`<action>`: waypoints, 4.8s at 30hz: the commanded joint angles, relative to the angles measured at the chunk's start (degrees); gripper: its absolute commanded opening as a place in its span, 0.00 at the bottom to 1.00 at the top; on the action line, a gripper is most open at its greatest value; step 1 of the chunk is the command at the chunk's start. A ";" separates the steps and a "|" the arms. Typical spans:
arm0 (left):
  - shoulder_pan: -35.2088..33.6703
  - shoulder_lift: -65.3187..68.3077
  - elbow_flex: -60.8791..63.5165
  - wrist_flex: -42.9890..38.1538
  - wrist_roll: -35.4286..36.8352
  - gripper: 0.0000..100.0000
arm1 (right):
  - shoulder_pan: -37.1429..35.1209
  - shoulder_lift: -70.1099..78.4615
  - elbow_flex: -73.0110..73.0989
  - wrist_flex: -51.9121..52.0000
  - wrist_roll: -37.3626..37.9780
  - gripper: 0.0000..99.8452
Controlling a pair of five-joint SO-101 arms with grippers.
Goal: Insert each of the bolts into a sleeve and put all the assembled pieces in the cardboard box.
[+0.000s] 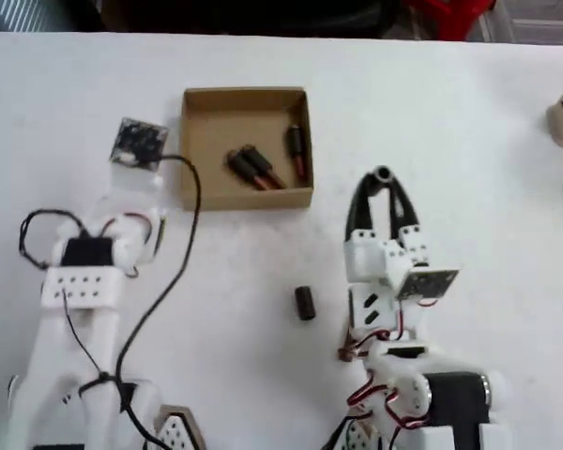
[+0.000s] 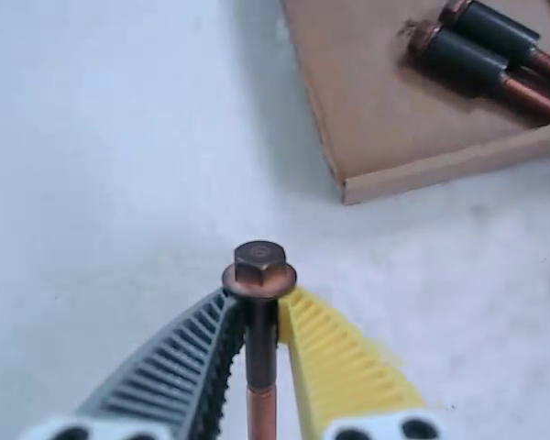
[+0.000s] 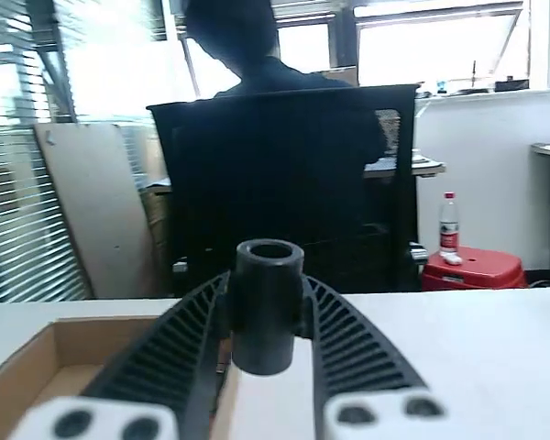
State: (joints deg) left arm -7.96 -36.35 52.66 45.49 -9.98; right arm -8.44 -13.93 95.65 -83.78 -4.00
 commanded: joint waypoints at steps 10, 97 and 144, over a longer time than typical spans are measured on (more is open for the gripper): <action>-5.41 -13.58 11.08 -7.47 0.62 0.02 | -14.90 3.21 0.44 0.66 -0.18 0.02; 31.69 -68.26 35.08 -21.71 21.71 0.02 | -31.43 37.85 -8.97 -13.58 -0.18 0.02; 28.44 -67.91 42.46 -34.81 24.97 0.02 | -31.34 37.85 -8.53 -15.69 -0.18 0.02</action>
State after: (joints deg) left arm 19.74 -103.43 97.14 13.05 14.29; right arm -39.56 24.13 87.12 -97.76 -4.00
